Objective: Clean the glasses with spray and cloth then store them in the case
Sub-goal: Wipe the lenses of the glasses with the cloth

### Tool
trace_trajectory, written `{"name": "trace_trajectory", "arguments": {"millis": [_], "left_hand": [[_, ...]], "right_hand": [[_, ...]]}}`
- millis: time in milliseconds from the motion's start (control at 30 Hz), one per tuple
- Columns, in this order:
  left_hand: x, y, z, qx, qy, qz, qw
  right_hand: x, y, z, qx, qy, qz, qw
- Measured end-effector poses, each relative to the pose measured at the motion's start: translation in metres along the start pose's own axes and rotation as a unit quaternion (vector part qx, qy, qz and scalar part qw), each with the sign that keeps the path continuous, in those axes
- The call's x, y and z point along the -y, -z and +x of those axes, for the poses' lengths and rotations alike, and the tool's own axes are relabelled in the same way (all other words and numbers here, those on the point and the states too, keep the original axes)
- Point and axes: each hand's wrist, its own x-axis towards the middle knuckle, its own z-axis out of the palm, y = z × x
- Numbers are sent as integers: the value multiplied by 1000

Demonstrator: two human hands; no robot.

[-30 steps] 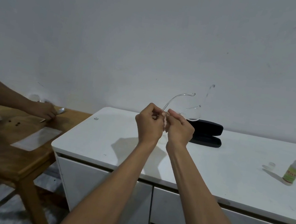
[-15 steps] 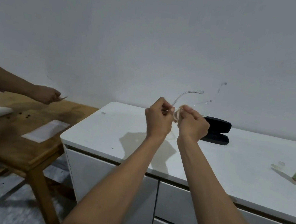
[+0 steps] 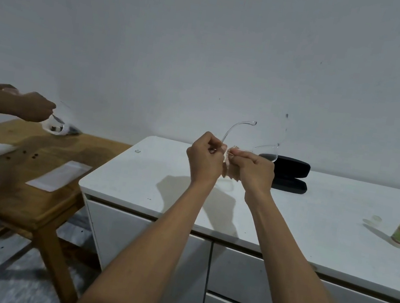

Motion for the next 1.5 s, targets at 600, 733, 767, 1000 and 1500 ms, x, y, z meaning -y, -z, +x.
{"name": "trace_trajectory", "arguments": {"millis": [600,733,767,1000,1500], "left_hand": [[5,-7,-10,-14,-2,-16,1000],[16,-3,-3,-11,3,-9,1000],[18,-2,-3,-13,3,-8,1000],[22,5,1,-48,-9,3,999],[77,64,27,-39,-30,79,996]], "right_hand": [[-10,-1,-8,-42,71,-44,996],[-12,1,-10,-49,75,-89,992],[-13,0,-11,-51,77,-94,991],[-9,1,-13,-42,85,-67,993],[7,47,10,-114,84,-76,987]]}}
